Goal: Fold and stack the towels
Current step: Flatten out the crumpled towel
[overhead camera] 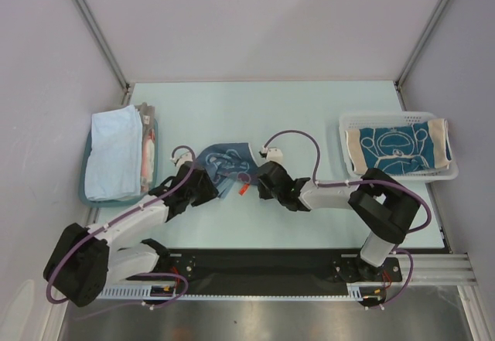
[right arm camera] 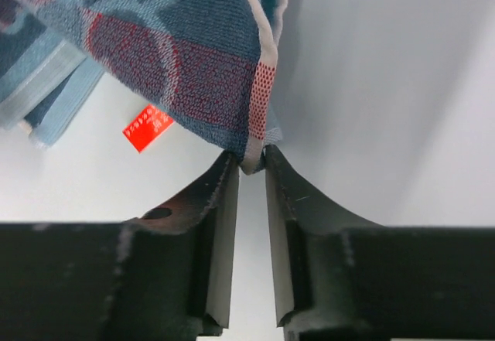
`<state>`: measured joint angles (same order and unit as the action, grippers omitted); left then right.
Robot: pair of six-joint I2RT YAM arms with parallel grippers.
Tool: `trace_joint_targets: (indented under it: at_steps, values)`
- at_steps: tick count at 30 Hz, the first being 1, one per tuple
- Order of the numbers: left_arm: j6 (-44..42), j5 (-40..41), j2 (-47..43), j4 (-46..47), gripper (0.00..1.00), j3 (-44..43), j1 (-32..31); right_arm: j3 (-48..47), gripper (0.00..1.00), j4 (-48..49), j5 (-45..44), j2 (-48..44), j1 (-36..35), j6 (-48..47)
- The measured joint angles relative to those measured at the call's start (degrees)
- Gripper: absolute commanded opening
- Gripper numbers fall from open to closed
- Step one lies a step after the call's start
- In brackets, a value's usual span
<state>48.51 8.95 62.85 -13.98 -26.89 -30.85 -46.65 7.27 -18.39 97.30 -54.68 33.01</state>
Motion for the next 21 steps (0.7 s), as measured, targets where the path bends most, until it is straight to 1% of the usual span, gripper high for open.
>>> trace_joint_targets:
  at_steps: [3,6,11,14,15,17,18,21]
  values:
    - [0.4,0.1,1.9,1.1,0.50,0.1,-0.4,0.0,0.12,0.0,0.0,0.0,0.9,0.0]
    - [0.6,0.4,4.3,2.2,0.49,0.1,-0.5,0.0,0.06,-0.1,0.2,0.0,1.4,0.0]
    - [1.1,0.9,6.6,3.6,0.48,0.1,-0.7,0.0,0.04,-0.2,0.9,-0.5,2.1,0.0]
    - [1.2,1.4,7.5,4.8,0.41,0.1,-0.7,0.0,0.03,-0.4,1.4,-1.1,2.7,0.0]
    - [1.2,1.5,7.8,5.2,0.34,0.1,-0.7,0.0,0.03,-0.5,1.5,-1.4,2.9,0.0]
    - [1.5,1.5,8.4,5.8,0.26,0.1,-0.7,0.0,0.03,-0.8,1.8,-2.0,3.3,-0.1]
    - [1.6,1.5,8.5,5.9,0.13,0.1,-0.7,0.0,0.03,-1.1,2.0,-2.3,3.5,-0.1]
    - [1.5,1.5,8.6,5.7,0.00,0.1,-0.8,0.0,0.03,-1.7,2.8,-3.3,4.3,-0.3]
